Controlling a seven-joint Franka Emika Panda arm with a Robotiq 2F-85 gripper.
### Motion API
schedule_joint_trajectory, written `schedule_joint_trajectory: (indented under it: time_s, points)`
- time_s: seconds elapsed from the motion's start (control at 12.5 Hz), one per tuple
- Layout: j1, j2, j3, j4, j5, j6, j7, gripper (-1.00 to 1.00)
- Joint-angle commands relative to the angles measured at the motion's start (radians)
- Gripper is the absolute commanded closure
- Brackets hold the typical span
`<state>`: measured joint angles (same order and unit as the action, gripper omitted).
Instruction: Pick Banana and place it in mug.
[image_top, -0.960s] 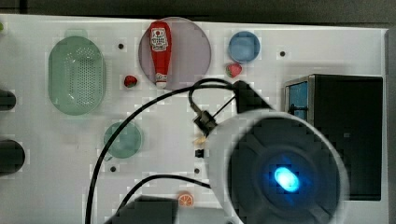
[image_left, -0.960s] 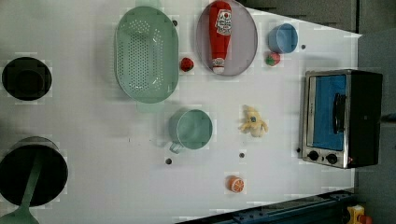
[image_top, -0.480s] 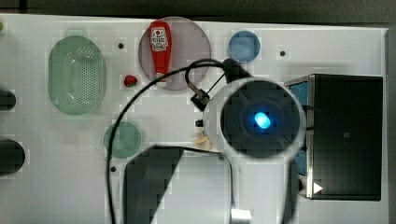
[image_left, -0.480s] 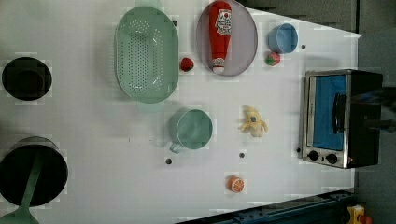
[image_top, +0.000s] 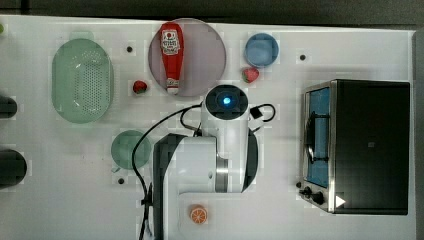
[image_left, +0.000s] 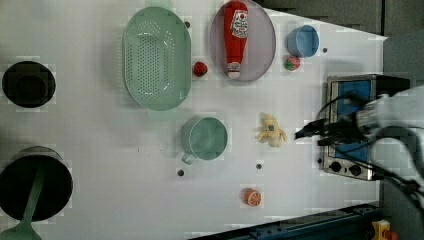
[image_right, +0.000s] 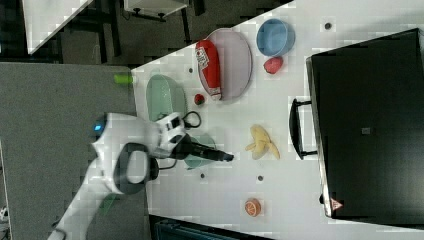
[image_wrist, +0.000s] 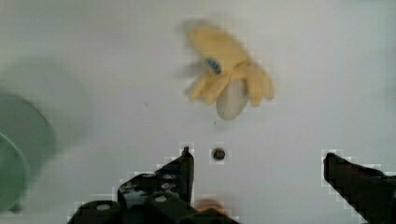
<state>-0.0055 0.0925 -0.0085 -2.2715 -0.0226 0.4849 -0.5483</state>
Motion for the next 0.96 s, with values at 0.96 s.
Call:
schedule_joint_trajectory:
  time_s: [0.96]
  points:
    - [-0.019,0.278,-0.029,-0.132,0.014,0.592,-0.564,-1.0]
